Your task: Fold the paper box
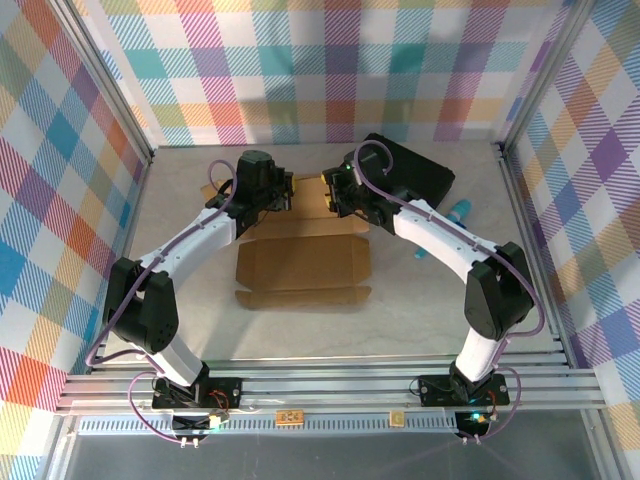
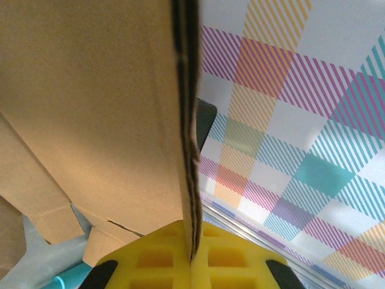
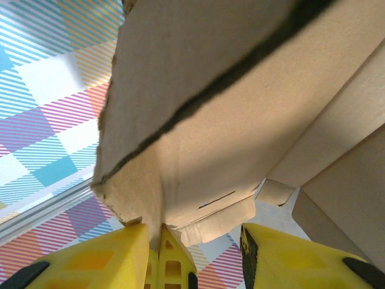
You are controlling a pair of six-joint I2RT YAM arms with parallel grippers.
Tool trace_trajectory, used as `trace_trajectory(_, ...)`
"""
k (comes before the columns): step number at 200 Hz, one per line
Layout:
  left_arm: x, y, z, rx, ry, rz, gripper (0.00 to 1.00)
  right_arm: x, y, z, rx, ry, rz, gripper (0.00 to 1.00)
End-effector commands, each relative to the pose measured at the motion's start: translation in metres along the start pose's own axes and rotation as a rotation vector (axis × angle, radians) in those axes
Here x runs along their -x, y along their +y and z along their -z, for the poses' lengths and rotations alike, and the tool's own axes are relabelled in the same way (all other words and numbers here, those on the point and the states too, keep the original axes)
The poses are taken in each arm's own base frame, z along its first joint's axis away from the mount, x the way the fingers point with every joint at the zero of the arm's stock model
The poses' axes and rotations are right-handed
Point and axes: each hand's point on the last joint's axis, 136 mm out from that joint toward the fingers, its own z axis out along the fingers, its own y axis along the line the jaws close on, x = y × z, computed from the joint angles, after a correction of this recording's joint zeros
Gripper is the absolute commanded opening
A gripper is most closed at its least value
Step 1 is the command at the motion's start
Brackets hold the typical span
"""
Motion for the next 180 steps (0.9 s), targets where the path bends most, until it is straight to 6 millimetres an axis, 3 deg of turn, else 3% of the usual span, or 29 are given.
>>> trace_trajectory(1, -0.007, -0.009, 0.013, -0.030, 0.050, 0.020, 0.00, -0.010, 0.028, 0.004, 0.087, 0.012, 0.011, 0.45)
trace_trajectory(32, -0.006, -0.010, 0.017, -0.027, 0.051, 0.024, 0.00, -0.013, 0.023, 0.002, 0.072, 0.014, 0.019, 0.44)
trace_trajectory(65, -0.003, -0.006, 0.018, -0.017, 0.053, 0.044, 0.00, -0.018, 0.036, 0.008, 0.089, 0.012, 0.069, 0.45)
trace_trajectory(107, -0.009, -0.015, 0.019, -0.027, 0.075, 0.037, 0.00, -0.019, 0.008, -0.022, 0.008, 0.034, 0.018, 0.41)
trace_trajectory(154, -0.012, -0.016, 0.028, -0.035, 0.093, 0.041, 0.00, -0.010, 0.014, -0.033, -0.018, -0.006, 0.026, 0.27)
trace_trajectory(180, -0.014, -0.015, 0.033, -0.044, 0.112, 0.040, 0.00, -0.008, 0.011, -0.033, -0.040, -0.017, 0.033, 0.01)
